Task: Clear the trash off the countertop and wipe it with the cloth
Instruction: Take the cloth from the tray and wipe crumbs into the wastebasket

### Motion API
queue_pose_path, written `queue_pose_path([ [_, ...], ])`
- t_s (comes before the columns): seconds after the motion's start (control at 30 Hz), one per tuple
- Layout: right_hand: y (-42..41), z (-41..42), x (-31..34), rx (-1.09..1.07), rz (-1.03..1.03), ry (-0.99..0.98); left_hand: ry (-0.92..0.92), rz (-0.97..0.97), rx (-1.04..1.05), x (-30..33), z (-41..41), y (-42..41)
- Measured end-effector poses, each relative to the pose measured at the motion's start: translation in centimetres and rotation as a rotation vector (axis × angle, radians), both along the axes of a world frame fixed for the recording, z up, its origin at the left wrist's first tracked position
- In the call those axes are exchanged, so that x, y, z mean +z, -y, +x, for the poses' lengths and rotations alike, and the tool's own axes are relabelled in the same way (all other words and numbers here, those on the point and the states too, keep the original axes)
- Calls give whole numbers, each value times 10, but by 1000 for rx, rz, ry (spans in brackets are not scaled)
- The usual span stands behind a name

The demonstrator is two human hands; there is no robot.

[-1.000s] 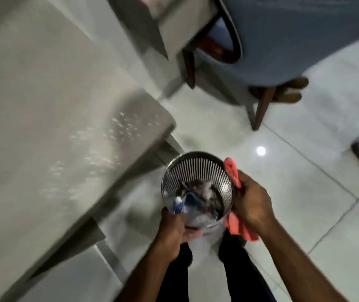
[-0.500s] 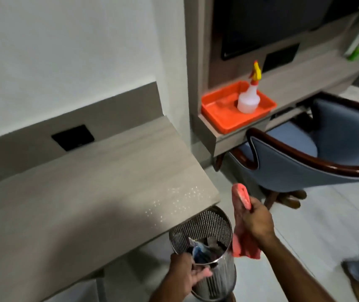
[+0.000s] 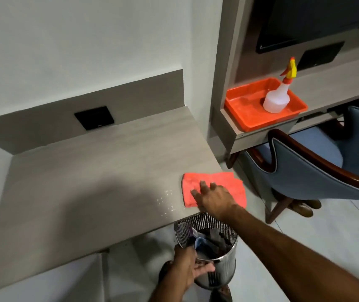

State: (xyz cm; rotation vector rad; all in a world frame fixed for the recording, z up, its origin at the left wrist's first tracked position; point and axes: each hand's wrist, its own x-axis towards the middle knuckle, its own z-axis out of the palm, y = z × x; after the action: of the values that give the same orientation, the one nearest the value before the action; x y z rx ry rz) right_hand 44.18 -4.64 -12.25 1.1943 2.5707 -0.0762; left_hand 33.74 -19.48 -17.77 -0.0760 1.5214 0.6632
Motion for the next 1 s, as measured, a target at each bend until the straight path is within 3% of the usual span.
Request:
queue_pose_path([
  [0.17,77,26,1,179,-85,-30,-9,13,25,9,0,-3],
  [0.3,91,44,6,76,-265,-121,-15,5,37,5,-4,-1],
  [0.37,81,44,15,-30,-226,-283,-33,-4,36,1,-3,1],
  [0.5,39,26,46,-308,52,-626,-22,-11,74,-6,-5,9],
  [0.57,10,10,57,-347,151,-711,-35,-9,65,-11,-9,12],
  [0.67,-29,-23,49,-403,41,-571,-70,-16,85,-12,-17,16],
  [0.73,-35,-46,30,-429,-82,-344,-68,-9,108,-12,-25,19],
  [0.8,-28,-70,12,-353,-76,-149,-57,-6,118,-11,-35,22],
  [1.0,21,-105,8,93,-28,-137,-84,-27,62,-7,-54,26],
])
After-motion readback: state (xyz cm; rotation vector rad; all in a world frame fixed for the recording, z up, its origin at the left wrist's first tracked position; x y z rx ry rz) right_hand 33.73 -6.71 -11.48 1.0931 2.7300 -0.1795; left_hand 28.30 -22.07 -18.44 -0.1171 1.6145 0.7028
